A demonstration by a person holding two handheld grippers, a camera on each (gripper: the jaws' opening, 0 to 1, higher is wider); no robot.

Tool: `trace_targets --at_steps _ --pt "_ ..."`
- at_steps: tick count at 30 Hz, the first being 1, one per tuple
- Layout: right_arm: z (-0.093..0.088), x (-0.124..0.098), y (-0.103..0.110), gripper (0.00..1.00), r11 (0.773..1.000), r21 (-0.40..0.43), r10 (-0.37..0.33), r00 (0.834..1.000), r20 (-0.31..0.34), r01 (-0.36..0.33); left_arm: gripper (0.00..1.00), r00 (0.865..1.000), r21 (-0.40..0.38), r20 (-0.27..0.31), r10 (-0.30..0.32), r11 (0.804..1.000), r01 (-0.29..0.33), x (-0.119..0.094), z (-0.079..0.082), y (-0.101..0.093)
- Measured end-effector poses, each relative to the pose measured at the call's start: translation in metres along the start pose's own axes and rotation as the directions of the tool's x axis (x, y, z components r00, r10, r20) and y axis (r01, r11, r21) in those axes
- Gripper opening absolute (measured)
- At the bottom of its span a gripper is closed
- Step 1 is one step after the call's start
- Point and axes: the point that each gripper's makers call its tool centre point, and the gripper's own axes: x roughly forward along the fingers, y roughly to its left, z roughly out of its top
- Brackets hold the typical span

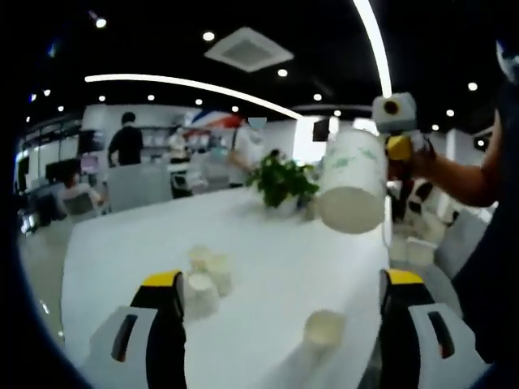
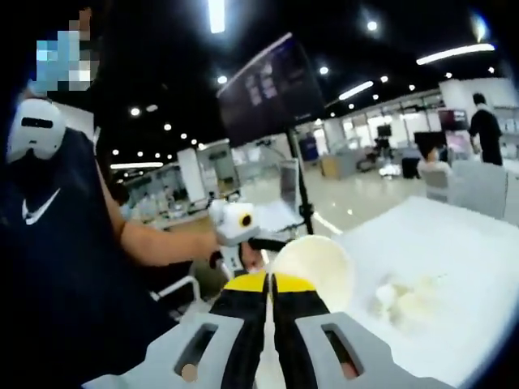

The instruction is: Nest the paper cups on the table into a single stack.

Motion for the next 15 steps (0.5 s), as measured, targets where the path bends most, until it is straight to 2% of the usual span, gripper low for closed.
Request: trace_targets --at_steps 7,10,14,15 --pt "0.001 0.004 -0.003 0.0 0.995 -0.088 -0.047 0.987 -0.152 0.034 0.98 0.999 -0.017 0.005 0.047 0.999 -0.047 -0.007 -0.009 0.011" --pt "-0.005 0.006 -0.007 0.0 0.992 -0.123 -0.068 0.964 -0.256 0.038 0.98 0.996 0.009 0.012 0.084 0.996 -0.084 -0.01 -0.012 0.017" --pt "-0.004 0.008 -0.009 0.0 0.983 -0.182 -0.088 0.935 -0.342 0.026 0.98 0.996 0.008 -0.026 0.09 0.996 -0.09 -0.012 -0.022 0.021" --pt "-0.004 0.009 -0.01 0.0 0.978 -0.207 -0.095 0.922 -0.375 0.017 0.98 0.995 0.013 -0.033 0.096 0.995 -0.095 -0.013 -0.024 0.022"
